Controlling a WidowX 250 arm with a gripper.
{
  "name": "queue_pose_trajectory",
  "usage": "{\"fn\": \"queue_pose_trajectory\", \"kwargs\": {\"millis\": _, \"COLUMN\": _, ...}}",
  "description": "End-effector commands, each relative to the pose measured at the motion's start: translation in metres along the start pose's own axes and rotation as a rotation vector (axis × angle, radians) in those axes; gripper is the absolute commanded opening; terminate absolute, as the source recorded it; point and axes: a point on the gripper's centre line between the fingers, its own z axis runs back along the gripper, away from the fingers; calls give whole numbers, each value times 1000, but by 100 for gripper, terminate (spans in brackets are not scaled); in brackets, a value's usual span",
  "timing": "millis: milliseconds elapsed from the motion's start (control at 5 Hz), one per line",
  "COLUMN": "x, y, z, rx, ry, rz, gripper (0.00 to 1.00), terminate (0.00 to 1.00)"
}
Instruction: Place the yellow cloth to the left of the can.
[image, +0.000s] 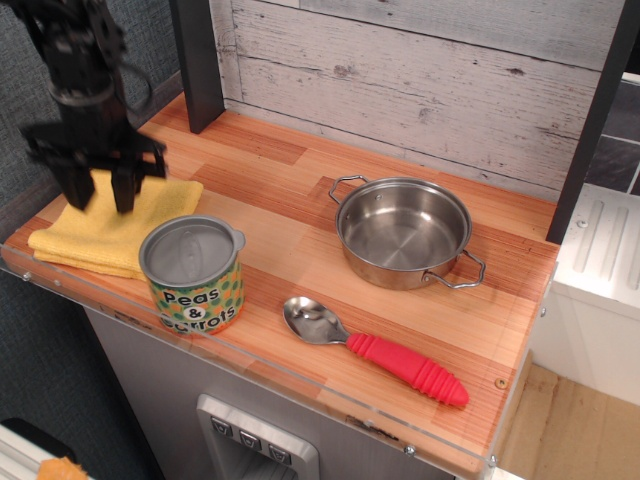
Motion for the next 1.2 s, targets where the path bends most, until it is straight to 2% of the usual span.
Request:
{"fn": "queue_pose_trajectory", "kwargs": {"millis": 0, "x": 16, "y": -4, "z": 52, "rx": -10, "ry": -60, "rz": 4, "gripper": 100, "terminate": 0}}
{"fn": "queue_pose_trajectory", "kwargs": {"millis": 200, "x": 20, "y": -21, "z": 69, "rx": -31, "ry": -45, "rz": 12, "gripper": 100, "terminate": 0}}
{"fn": "queue_pose_trajectory", "kwargs": {"millis": 400, "x": 27, "y": -48, "z": 79, "rx": -7, "ry": -40, "rz": -37, "gripper": 100, "terminate": 0}}
{"fn": "queue_pose_trajectory", "kwargs": {"millis": 600, "x": 29, "y": -73, "z": 93, "rx": -30, "ry": -45, "rz": -76, "gripper": 100, "terminate": 0}}
{"fn": "queue_pose_trajectory", "kwargs": {"millis": 800, "x": 24, "y": -97, "z": 101, "rx": -42, "ry": -38, "rz": -130, "gripper": 100, "terminate": 0}}
{"fn": "queue_pose_trajectory", "kwargs": {"millis": 1000, "x": 8, "y": -124, "z": 105, "rx": -56, "ry": -28, "rz": -198, "gripper": 100, "terminate": 0}}
